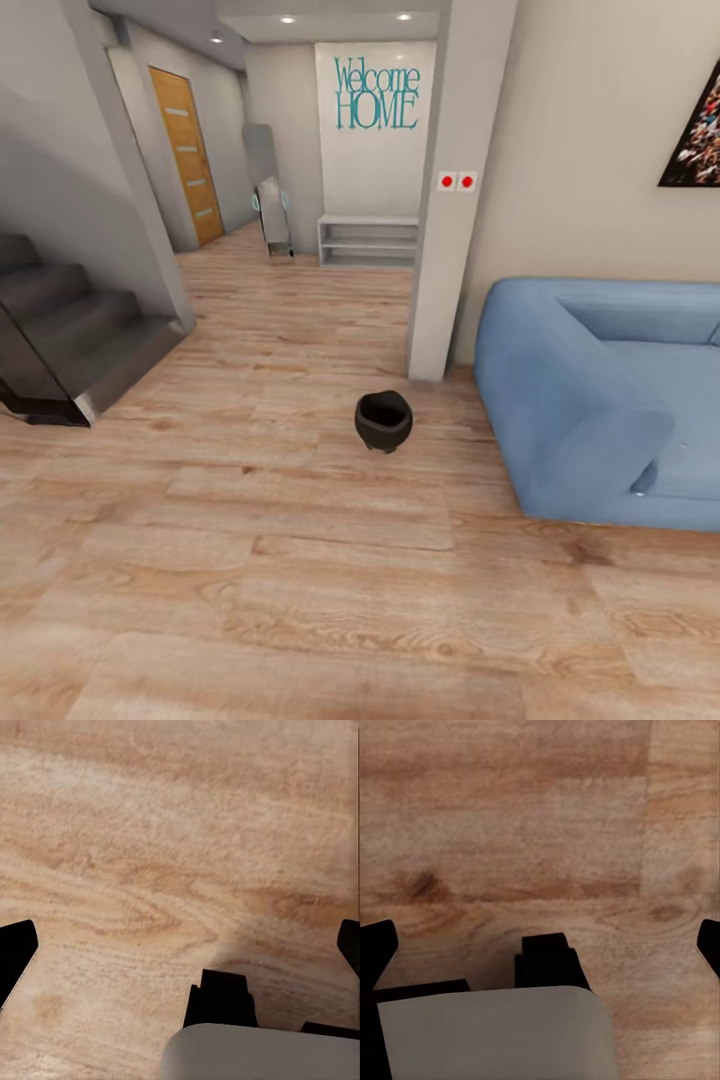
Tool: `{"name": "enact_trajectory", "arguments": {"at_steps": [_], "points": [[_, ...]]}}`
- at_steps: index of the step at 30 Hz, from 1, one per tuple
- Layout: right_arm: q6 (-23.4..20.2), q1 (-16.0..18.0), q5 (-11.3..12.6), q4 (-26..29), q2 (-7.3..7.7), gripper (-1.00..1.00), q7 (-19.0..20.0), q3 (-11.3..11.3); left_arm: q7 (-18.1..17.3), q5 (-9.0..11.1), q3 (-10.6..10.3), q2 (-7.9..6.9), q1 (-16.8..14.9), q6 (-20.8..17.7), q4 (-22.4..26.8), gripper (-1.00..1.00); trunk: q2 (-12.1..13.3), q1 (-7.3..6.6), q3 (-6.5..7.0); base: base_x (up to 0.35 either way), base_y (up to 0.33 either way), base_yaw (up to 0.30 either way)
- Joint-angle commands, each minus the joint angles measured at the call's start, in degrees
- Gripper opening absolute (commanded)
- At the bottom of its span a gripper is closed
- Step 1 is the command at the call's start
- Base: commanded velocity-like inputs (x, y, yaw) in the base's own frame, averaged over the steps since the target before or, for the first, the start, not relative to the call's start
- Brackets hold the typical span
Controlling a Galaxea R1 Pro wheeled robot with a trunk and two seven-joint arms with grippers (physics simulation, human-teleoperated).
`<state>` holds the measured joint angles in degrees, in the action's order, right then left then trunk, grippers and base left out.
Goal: Place each of the two pumpkins and all three candles from the living room inside a cabinet in the living room (use any cabinet), then make sure every cabinet is closed, and position the cauldron so it is next to a table in the living room.
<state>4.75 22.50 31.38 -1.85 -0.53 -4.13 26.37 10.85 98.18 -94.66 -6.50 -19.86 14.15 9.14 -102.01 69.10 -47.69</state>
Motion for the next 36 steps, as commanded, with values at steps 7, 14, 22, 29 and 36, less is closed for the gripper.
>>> {"name": "enact_trajectory", "arguments": {"at_steps": [7,14,22,29,36], "points": [[0.0,0.0,0.0,0.0,0.0,1.0,0.0,0.0,0.0,0.0,0.0,0.0,0.0,0.0,0.0,1.0,0.0,0.0,0.0,0.335,0.0,0.0],[0.0,0.0,0.0,0.0,0.0,1.0,0.0,0.0,0.0,0.0,0.0,0.0,0.0,0.0,0.0,1.0,0.0,0.0,0.0,0.335,0.0,0.0],[0.0,0.0,0.0,0.0,0.0,1.0,0.0,0.0,0.0,0.0,0.0,0.0,0.0,0.0,0.0,1.0,0.0,0.0,0.0,0.335,0.0,0.0],[0.0,0.0,0.0,0.0,-0.03,1.0,0.0,0.0,0.0,0.0,0.0,0.0,0.0,0.0,0.0,1.0,0.0,0.0,0.0,0.319,0.079,-0.016],[0.0,0.0,0.0,-0.1,0.0,1.0,0.0,0.0,0.0,0.0,0.0,0.0,0.0,0.0,0.0,1.0,0.0,0.0,0.0,0.271,0.215,-0.228]]}}
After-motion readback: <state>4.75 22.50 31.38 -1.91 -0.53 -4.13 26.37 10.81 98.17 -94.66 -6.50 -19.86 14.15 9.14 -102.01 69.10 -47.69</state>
